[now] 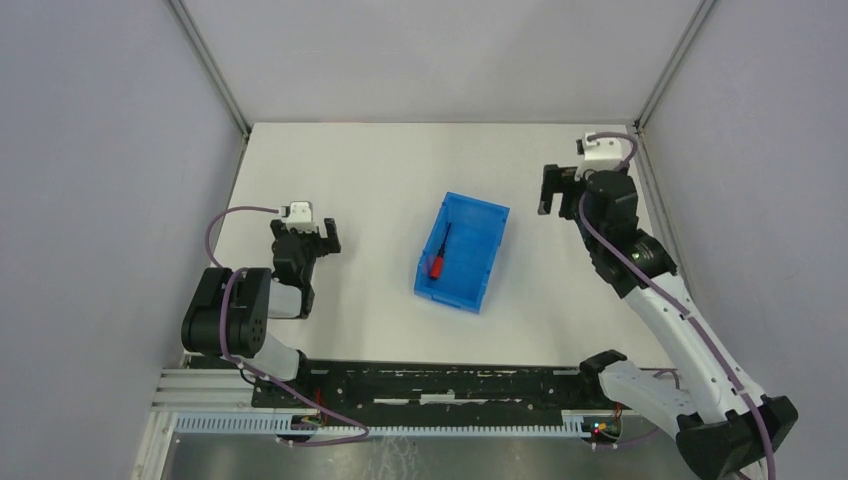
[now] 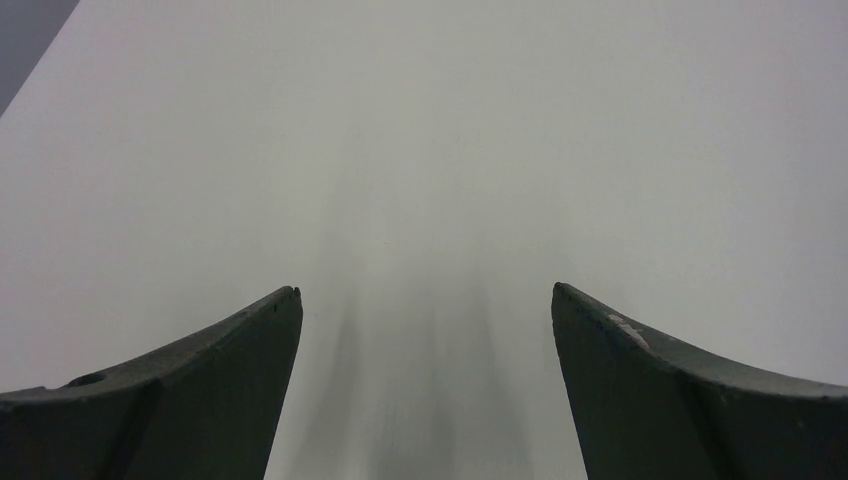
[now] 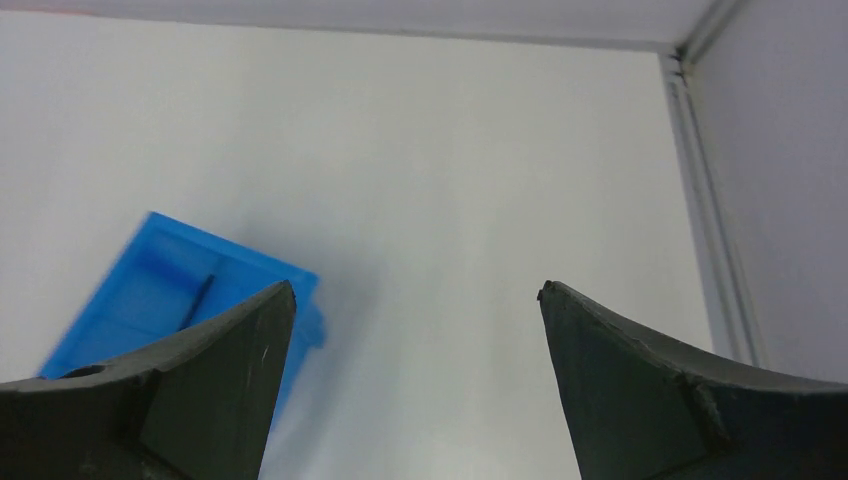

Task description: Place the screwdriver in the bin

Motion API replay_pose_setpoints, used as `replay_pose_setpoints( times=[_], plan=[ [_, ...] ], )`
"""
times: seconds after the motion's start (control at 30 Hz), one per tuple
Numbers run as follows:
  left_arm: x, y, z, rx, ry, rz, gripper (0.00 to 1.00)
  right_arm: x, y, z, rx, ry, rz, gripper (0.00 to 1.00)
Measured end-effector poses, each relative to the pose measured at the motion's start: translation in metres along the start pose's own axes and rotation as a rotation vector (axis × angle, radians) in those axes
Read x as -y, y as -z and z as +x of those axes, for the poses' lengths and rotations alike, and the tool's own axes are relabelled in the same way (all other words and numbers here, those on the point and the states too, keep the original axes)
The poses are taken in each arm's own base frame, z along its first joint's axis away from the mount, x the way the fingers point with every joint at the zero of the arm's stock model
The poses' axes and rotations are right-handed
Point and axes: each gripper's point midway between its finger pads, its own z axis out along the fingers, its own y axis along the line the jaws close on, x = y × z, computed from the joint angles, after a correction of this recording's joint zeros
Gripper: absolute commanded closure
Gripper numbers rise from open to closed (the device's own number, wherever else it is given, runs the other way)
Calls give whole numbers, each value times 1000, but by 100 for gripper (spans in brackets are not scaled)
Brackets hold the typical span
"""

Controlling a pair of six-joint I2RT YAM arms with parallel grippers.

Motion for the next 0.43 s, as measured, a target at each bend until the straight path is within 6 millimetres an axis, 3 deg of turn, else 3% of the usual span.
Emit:
replay_pose_setpoints(
  times=[0.07,0.17,0.2,0.33,0.43],
  plan=[
    [0,0,0,0,0,0,0,24,0,31,-37,18,85,2],
    [0,0,0,0,0,0,0,44,-4,98,-138,66,172,2],
    [0,0,0,0,0,0,0,51,-4,129,-187,87,199,2],
    [0,0,0,0,0,0,0,69,10,221,-319,134,253,2],
    [0,0,0,0,0,0,0,74,17,253,-349,127,267,2]
  ],
)
